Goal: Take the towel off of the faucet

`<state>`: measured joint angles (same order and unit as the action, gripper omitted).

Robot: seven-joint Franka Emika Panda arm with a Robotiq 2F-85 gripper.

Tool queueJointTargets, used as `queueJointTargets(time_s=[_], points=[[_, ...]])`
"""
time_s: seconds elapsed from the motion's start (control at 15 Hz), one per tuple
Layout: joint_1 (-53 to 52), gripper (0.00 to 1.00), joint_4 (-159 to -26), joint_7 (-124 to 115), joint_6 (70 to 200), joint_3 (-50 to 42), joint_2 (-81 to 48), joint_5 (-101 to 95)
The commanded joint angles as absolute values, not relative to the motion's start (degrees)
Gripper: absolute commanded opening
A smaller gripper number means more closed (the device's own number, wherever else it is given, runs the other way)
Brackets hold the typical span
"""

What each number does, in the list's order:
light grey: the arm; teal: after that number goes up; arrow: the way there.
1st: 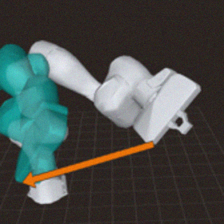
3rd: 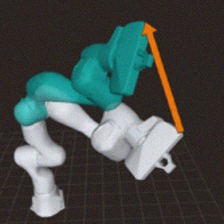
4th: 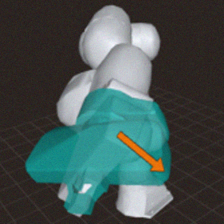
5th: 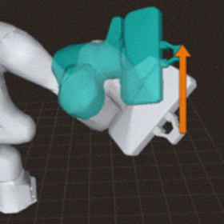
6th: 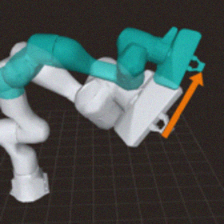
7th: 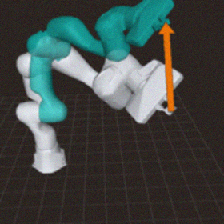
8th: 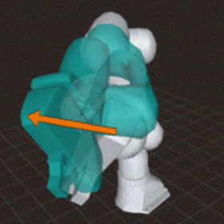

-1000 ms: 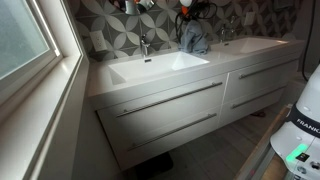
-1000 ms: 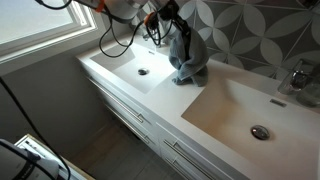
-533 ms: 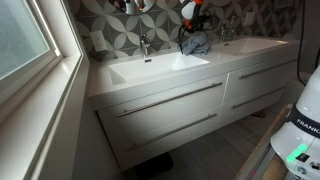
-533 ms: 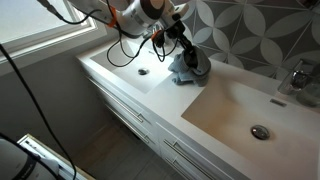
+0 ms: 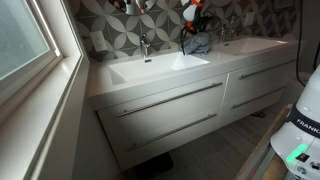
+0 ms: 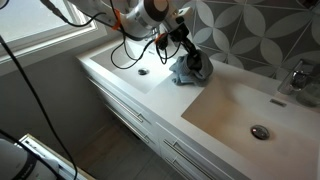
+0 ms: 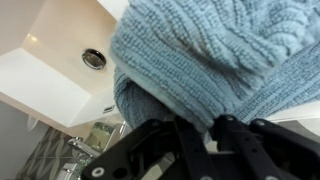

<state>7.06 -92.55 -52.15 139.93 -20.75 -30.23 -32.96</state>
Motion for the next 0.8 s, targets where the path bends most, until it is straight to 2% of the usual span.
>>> queueJointTargets(time_s=[0.0, 0.13, 0.4, 0.73], points=[[6.5, 0.55, -91.9, -50.6, 138.3, -20.8, -28.0, -30.8], [6.5, 0.68, -92.7, -48.1, 136.4, -19.9, -25.2, -29.2], [4.8, 0.97, -92.6, -44.0, 124.4, -19.0, -20.0, -28.2], [5.1, 1.0, -93.9, -31.3, 119.5, -12.8, -13.1, -19.9]])
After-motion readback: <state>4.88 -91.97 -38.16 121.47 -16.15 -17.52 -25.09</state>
